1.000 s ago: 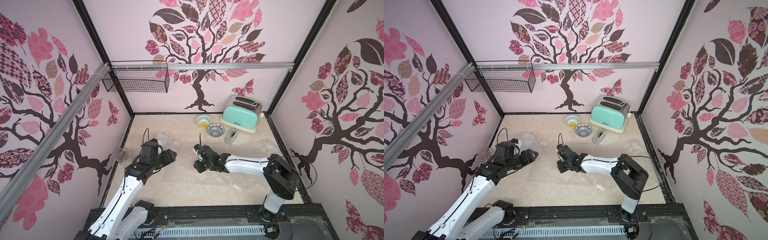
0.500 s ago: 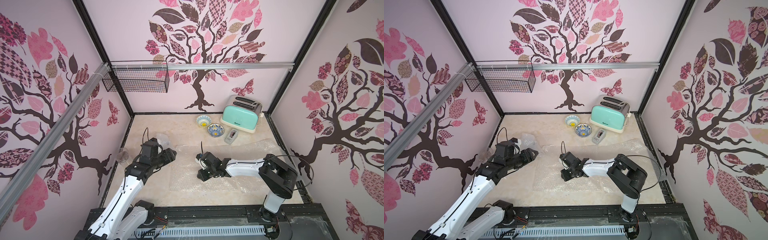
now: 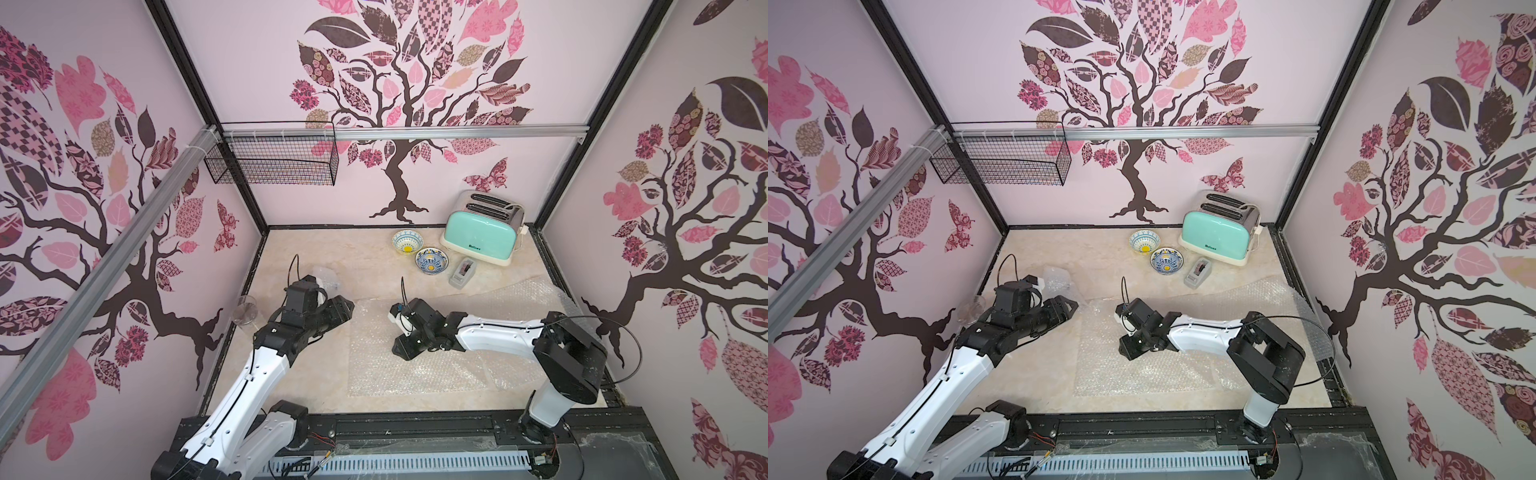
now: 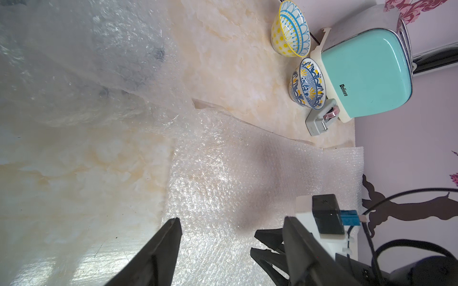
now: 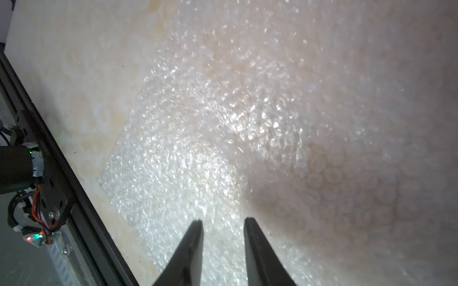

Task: Wrap bowls in bubble wrap
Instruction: Move the bubble wrap to the center of the board, then pick up the bowl from the center of the board.

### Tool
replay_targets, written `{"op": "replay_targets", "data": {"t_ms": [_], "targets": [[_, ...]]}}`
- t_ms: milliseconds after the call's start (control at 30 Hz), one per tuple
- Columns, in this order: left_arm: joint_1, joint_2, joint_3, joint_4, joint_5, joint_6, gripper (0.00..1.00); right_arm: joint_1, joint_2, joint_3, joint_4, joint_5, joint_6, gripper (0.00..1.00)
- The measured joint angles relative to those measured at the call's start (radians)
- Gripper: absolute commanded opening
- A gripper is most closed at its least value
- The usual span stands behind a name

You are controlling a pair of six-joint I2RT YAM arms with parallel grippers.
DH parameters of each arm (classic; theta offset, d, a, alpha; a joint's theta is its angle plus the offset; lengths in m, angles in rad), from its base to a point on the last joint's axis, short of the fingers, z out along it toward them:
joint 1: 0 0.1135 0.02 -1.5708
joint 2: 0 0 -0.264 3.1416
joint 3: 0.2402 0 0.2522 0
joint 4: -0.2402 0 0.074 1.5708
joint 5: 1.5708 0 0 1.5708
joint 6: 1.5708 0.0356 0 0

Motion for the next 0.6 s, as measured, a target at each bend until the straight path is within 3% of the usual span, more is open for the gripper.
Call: {"op": "replay_targets", "data": {"t_ms": [167,433,600], "targets": [[0.0,-0.002,0.0,0.0,0.0,0.0,0.71,-0.066,0.0,0.072,-0.022,0.01,0.002,0.39],[0.0,-0.016,-0.005,0.002,0.003,0.0,0.71,-0.458,0.014,0.226,0.013,0.068,0.122,0.43],[0.0,-0.018,-0.008,0.005,0.013,0.0,0.71,-0.619,0.152,0.376,0.022,0.137,0.196,0.43]]}}
